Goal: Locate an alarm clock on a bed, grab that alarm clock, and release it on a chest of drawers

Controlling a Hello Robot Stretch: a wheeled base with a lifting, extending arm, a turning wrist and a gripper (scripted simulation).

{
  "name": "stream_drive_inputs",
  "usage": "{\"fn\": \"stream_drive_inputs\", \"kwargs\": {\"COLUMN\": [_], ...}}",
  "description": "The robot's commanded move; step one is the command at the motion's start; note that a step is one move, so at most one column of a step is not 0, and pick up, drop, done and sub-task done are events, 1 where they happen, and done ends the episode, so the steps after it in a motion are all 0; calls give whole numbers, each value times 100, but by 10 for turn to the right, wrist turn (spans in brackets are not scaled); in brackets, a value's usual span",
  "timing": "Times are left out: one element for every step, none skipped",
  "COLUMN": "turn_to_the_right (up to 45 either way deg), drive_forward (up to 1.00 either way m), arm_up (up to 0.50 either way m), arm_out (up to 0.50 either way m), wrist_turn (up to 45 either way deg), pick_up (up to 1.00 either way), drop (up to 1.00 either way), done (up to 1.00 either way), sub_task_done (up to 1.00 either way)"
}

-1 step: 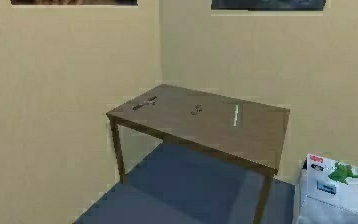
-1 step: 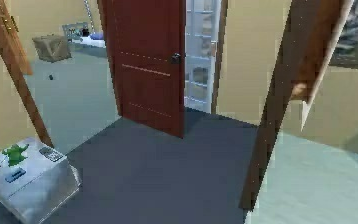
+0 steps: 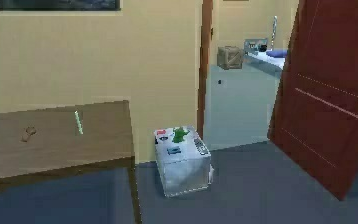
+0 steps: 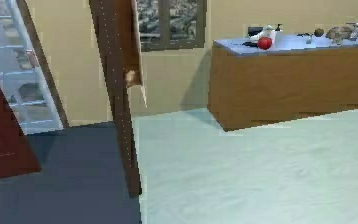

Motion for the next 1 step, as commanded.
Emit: {"fn": "stream_drive_inputs", "kwargs": {"turn_to_the_right": [360], "drive_forward": [0], "arm_up": [0], "arm_out": [0], "wrist_turn": [0], "pick_up": [0], "drop": [0], "done": [0], "sub_task_done": [0]}}
